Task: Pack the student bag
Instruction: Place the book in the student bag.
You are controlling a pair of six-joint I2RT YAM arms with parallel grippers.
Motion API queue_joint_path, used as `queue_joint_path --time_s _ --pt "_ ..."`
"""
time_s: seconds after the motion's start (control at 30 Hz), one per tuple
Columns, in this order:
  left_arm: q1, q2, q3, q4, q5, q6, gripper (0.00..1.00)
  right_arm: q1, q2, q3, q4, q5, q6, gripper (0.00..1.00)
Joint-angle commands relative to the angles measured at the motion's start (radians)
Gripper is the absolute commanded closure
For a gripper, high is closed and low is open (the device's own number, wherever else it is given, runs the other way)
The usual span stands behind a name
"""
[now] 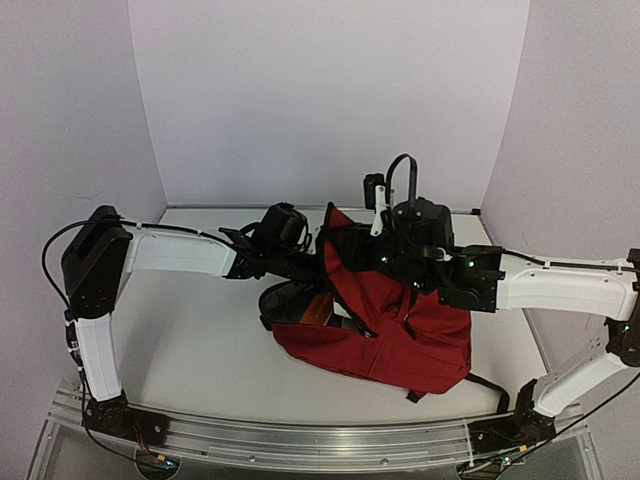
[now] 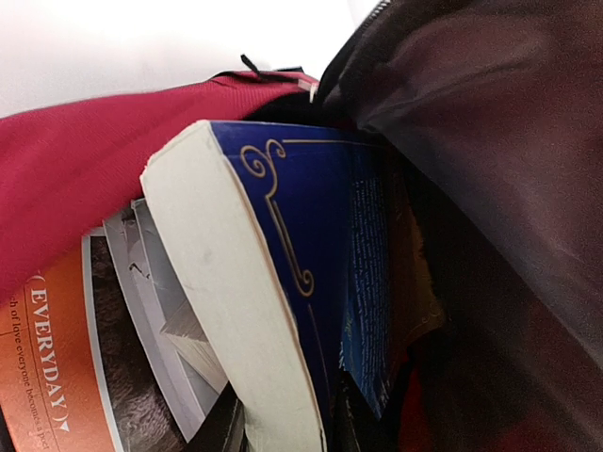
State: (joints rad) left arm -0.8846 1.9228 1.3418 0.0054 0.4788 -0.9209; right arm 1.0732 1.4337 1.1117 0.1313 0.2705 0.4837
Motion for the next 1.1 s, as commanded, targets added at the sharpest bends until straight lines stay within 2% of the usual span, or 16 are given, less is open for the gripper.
queue_joint_path --time_s 0.0,0.13,0.27,0.37,0.5,0.67,0.73,0.87,1.07 --pt "-0.035 -0.021 0.006 0.001 -0.044 0.047 0.76 0.013 -0.047 0.065 0.090 0.040 -0.010 0.48" --pt "-0.011 -0.093 -0.068 -0.022 -0.078 0.056 0.57 0.014 -0.071 0.081 -0.058 0.178 0.005 0.26" --pt "-0.006 -0.178 -0.131 -0.088 -0.145 0.096 0.38 0.012 -0.095 0.109 -0.280 0.330 0.052 0.07" --pt "-0.006 -0.230 -0.172 -0.126 -0.176 0.128 0.26 -0.011 -0.106 0.129 -0.468 0.410 0.130 0.02" --pt "-0.006 -0.289 -0.229 -0.147 -0.193 0.159 0.18 -0.082 -0.144 0.090 -0.612 0.378 0.215 0.02" --pt "-0.007 -0.378 -0.323 -0.134 -0.200 0.192 0.16 -0.129 -0.178 0.007 -0.684 0.332 0.290 0.02" --pt "-0.009 -0.413 -0.375 -0.087 -0.171 0.200 0.18 -0.130 -0.174 -0.015 -0.701 0.314 0.310 0.08" --pt "-0.040 -0.451 -0.476 0.037 -0.097 0.197 0.24 -0.130 -0.161 -0.050 -0.706 0.284 0.332 0.26" --pt "-0.120 -0.414 -0.490 0.171 -0.046 0.196 0.32 -0.130 -0.124 -0.057 -0.704 0.270 0.335 0.45"
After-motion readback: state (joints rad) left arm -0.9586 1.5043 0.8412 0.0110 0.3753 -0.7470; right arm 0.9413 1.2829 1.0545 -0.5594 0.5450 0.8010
